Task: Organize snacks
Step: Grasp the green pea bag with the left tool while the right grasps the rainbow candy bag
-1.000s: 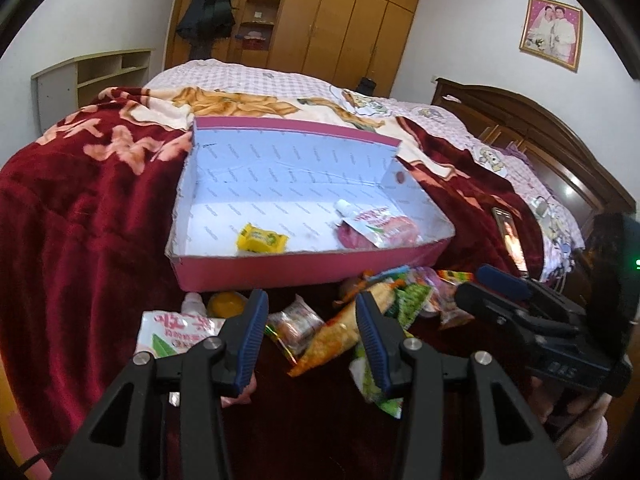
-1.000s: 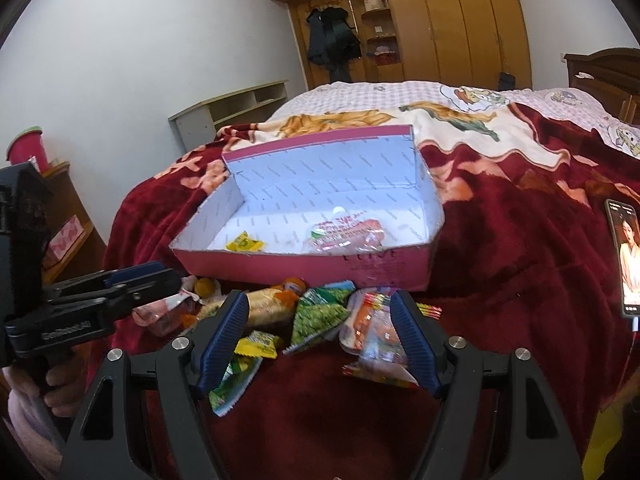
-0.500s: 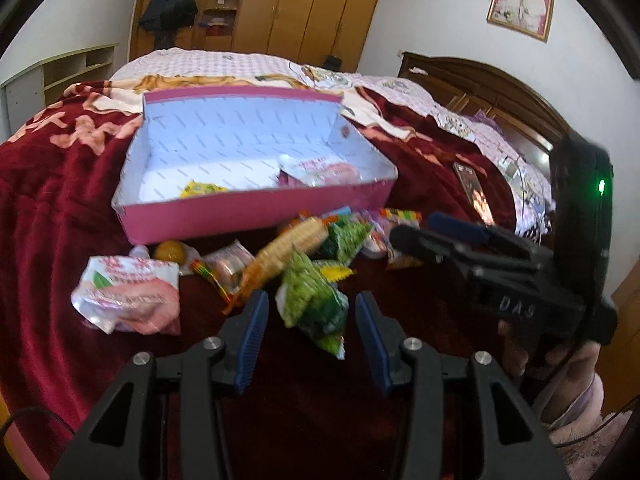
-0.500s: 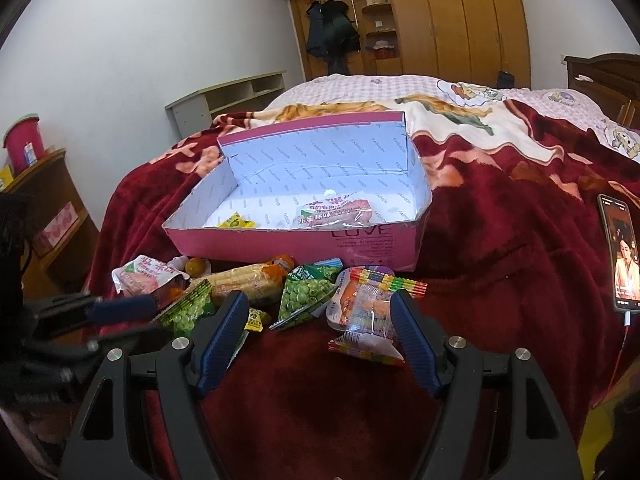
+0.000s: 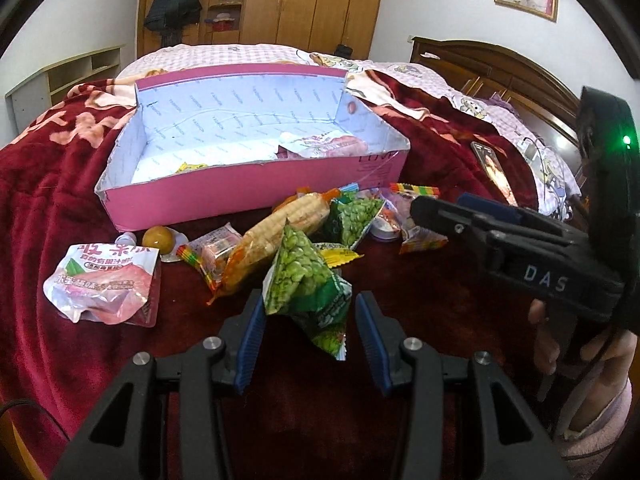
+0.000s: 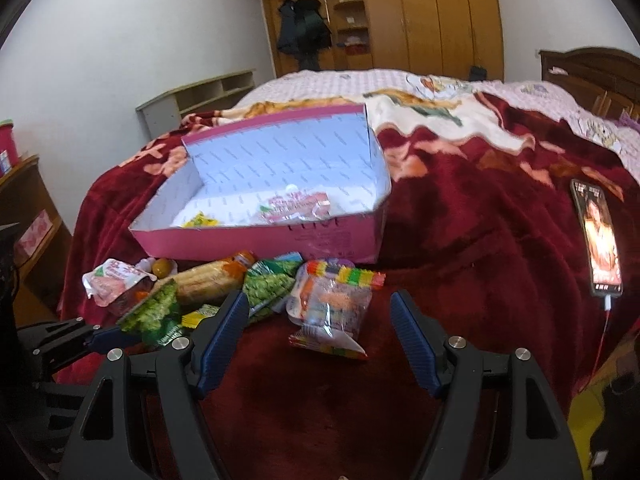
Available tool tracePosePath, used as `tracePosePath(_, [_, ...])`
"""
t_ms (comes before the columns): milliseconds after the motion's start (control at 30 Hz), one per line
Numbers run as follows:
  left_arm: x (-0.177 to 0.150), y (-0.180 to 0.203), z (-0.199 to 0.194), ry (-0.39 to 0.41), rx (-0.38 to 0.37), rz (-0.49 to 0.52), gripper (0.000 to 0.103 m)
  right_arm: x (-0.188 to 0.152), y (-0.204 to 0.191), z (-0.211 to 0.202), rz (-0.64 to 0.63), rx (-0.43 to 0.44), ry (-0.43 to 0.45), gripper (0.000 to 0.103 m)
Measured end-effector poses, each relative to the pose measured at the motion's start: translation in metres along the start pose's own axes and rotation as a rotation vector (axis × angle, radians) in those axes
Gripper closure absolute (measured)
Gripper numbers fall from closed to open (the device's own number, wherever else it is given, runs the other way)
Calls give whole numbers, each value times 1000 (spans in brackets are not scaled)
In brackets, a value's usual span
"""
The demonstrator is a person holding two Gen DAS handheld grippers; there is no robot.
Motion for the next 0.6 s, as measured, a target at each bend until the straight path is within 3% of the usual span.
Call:
tracePosePath(233, [1, -1, 9, 12, 11, 6, 57, -7, 5, 12, 60, 31, -27, 29])
tracePosePath(400, [-4, -3, 23, -33, 5, -12, 57, -13, 12, 20, 90, 21, -40, 40])
tracePosePath(600, [0, -6, 15, -2, -16, -36, 57, -12, 12, 22, 83, 23, -27, 43])
Point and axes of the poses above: each gripper's, at about its wrist camera, not at the fingertips, and z roughly the way its jaws point, y to its right, x to its top, the point moved 9 cm from there along z, roughly the way its jaws point, and after that the axes turned 1 degree about x, right-handed, at the moved point
